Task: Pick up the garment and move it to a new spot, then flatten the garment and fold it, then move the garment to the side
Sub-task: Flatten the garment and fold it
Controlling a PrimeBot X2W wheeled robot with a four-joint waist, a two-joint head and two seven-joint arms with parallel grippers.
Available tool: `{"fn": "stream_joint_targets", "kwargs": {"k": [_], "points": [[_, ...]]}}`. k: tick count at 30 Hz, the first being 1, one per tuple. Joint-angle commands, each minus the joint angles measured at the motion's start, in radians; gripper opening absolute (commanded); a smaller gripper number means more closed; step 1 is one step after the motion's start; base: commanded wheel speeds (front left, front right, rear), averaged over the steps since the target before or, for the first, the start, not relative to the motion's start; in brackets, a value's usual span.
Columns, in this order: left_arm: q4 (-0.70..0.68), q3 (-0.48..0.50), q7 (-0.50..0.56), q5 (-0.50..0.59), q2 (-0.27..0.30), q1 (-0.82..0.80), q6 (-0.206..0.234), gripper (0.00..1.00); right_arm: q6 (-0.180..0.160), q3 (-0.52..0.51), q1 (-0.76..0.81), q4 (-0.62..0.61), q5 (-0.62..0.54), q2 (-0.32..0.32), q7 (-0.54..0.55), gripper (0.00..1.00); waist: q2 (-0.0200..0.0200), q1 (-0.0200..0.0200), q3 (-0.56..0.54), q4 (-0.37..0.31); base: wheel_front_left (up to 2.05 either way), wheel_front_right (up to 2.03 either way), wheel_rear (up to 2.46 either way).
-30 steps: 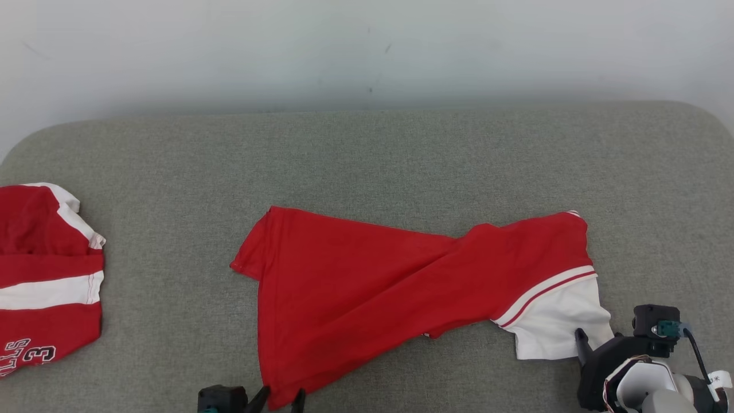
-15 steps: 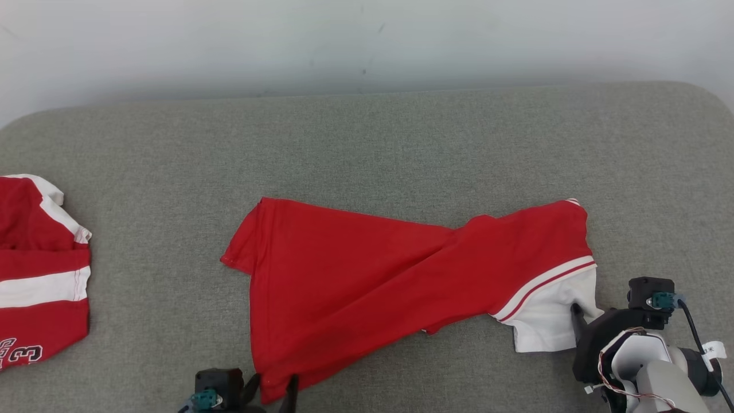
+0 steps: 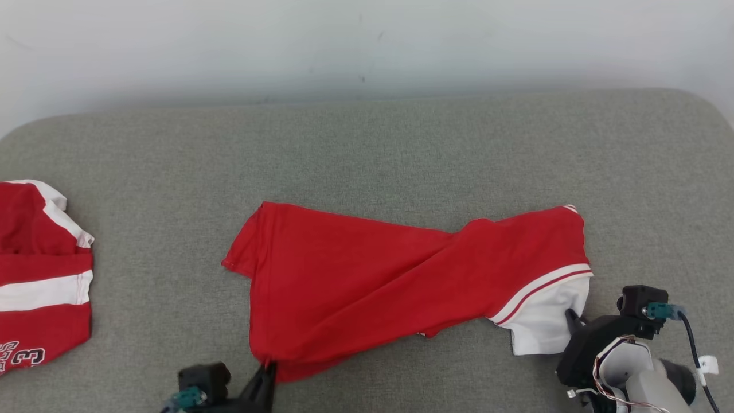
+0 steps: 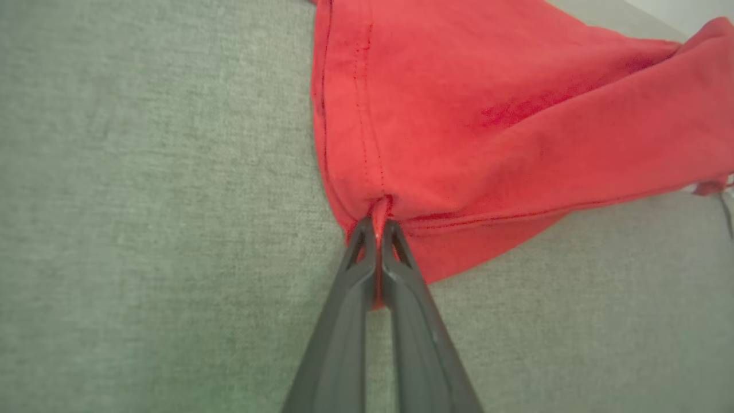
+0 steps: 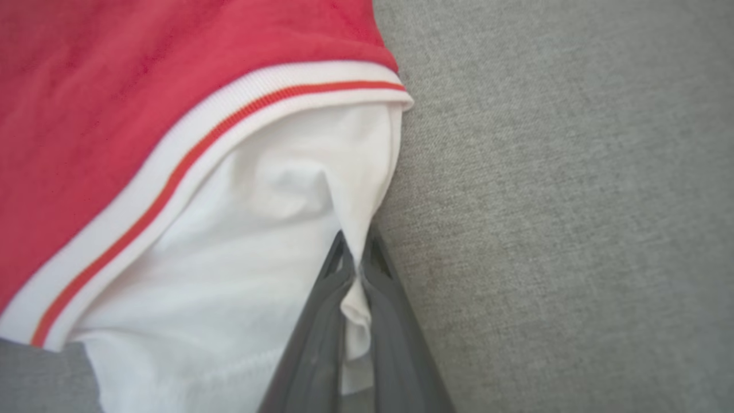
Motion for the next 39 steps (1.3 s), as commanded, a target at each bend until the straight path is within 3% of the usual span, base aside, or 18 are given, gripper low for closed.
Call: {"fn": "stream_joint_targets", "kwargs": {"k": [1,5,10,15,20,25,31,35,39], "points": [[-0.026,0.011,-0.020,-0.030,-0.001,-0.005,-0.009,0.00,0.004,0.022,0.033,-0.010,0.051,0.026,0.006,0.00,-0.0005,-0.0003,-0.018,0.004,0.00,0.00,0.00],[-0.126,0.033,-0.046,-0.116,-0.003,-0.033,-0.038,0.00,0.003,0.051,0.039,-0.160,0.201,0.004,0.016,0.00,-0.0005,-0.0003,-0.044,0.005,0.00,0.00,0.00],[-0.254,0.049,0.010,-0.227,-0.004,-0.108,-0.059,0.00,0.003,0.063,0.038,-0.378,0.313,-0.027,0.050,0.00,-0.0005,-0.0003,-0.069,-0.004,0.00,0.00,0.00],[-0.321,0.100,0.103,-0.345,0.002,-0.254,-0.062,0.00,0.003,0.078,-0.046,-0.548,0.351,-0.059,0.143,0.00,-0.0005,-0.0003,-0.056,-0.037,0.00,0.00,0.00],[-0.315,0.147,0.165,-0.383,0.043,-0.415,-0.051,0.00,0.003,0.119,-0.190,-0.596,0.365,-0.070,0.229,0.00,-0.0005,-0.0003,0.004,-0.080,0.00,0.00,0.00],[-0.270,0.202,0.206,-0.413,0.106,-0.619,-0.053,0.00,0.003,0.070,-0.431,-0.488,0.417,-0.012,0.326,0.00,-0.0005,-0.0003,0.117,-0.142,0.00,0.00,0.00],[-0.211,0.210,0.197,-0.349,0.192,-0.890,-0.057,0.00,0.003,0.022,-0.773,-0.317,0.397,0.022,0.297,0.00,-0.0005,-0.0003,0.293,-0.183,0.00,0.00,0.00],[-0.168,0.198,0.143,-0.292,0.221,-1.076,-0.065,0.00,0.003,0.016,-0.970,-0.216,0.449,0.026,0.205,0.00,-0.0005,-0.0003,0.400,-0.186,0.00,0.00,0.00],[-0.126,0.199,0.031,-0.250,0.227,-1.242,-0.084,0.00,0.003,-0.003,-1.156,-0.109,0.506,0.024,0.004,0.00,-0.0005,-0.0003,0.479,-0.177,0.00,0.00,0.00]]}}
